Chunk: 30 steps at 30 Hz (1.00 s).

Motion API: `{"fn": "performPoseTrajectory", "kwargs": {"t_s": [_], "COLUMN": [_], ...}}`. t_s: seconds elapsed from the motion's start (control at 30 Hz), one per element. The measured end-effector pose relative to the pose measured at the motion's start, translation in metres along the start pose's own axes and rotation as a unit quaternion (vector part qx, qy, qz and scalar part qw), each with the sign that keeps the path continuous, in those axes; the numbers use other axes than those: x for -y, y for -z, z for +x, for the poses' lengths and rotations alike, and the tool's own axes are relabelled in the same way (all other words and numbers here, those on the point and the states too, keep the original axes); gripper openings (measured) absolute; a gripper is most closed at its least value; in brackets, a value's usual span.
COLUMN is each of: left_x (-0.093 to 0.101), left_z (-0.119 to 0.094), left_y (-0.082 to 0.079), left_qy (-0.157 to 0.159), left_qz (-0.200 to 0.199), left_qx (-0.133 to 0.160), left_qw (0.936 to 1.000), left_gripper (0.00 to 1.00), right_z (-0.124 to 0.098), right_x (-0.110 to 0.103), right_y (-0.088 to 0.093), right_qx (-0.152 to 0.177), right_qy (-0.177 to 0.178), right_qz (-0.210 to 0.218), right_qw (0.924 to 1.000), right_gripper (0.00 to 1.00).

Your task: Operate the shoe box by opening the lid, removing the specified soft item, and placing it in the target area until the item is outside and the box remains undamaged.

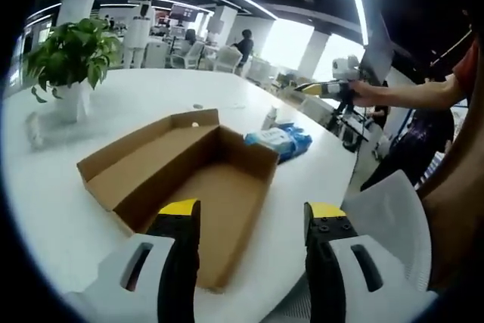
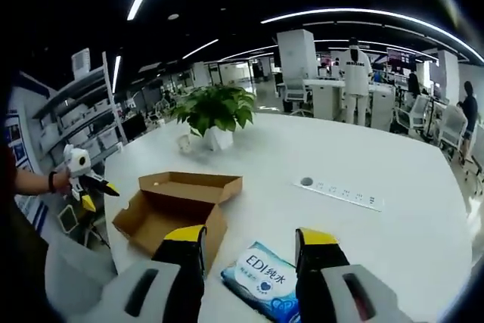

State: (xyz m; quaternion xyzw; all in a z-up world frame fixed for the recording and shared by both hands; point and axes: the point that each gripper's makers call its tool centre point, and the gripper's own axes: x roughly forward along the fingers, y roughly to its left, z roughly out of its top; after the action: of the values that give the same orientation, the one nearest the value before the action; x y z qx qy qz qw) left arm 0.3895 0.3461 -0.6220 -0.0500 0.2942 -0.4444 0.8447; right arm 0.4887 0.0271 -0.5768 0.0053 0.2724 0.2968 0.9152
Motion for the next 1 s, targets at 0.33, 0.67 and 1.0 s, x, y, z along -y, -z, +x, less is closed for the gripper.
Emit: {"fn": "performPoseTrajectory", "kwargs": {"t_s": [0.33, 0.67, 1.0], "left_x": [-0.008, -0.021, -0.059], "left_z": [-0.004, -0.010, -0.024], "left_y": [0.001, 0.000, 0.001], "left_qy": [-0.021, -0.056, -0.167], "left_qz": [-0.013, -0.025, -0.054], "left_qx": [0.006, 0.021, 0.040], "left_qw": [0.9997, 0.9979, 0.9837], "left_gripper": [0.54, 0.54, 0.53], "right_z": [-0.007, -0.010, -0.015], "right_x": [-0.016, -0.020, -0.024], "right_y": [0.008, 0.026, 0.040], "right_qx": [0.009, 0.010, 0.009], "right_qy": [-0.006, -0.006, -0.004], "right_qz": [0.004, 0.023, 0.021], "right_qw": [0.9999, 0.9997, 0.9997], "right_gripper": [0.45, 0.46, 0.46]}}
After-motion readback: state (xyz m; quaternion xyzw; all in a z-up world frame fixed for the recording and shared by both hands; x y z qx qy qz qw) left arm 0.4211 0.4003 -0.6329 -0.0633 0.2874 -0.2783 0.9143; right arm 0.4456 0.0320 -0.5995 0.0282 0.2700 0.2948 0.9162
